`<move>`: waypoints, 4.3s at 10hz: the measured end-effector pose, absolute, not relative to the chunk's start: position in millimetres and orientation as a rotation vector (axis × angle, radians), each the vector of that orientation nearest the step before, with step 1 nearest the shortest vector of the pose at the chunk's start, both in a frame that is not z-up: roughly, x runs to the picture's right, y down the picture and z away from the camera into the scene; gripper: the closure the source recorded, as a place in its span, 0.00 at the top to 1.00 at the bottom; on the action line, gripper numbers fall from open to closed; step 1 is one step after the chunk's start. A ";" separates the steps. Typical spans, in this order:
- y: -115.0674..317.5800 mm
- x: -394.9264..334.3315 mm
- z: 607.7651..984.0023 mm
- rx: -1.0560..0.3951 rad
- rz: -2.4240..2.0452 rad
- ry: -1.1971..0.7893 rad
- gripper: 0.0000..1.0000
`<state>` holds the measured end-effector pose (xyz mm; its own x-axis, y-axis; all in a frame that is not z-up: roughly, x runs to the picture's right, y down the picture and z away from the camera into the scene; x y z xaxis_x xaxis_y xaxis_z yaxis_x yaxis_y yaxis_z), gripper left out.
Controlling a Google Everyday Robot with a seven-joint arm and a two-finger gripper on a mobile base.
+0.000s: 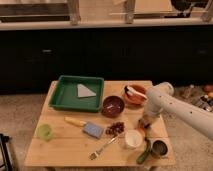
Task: Place eraser in metal cup
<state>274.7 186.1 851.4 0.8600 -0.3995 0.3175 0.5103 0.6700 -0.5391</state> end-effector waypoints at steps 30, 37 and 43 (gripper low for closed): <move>255.9 273.7 674.3 -0.606 -1.038 -0.375 0.00; 266.4 280.5 671.4 -0.673 -1.078 -0.391 0.02; 270.1 284.6 673.4 -0.698 -1.069 -0.418 0.57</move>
<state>284.6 270.1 673.4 0.4346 -0.6498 0.6236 0.9005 0.3007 -0.3143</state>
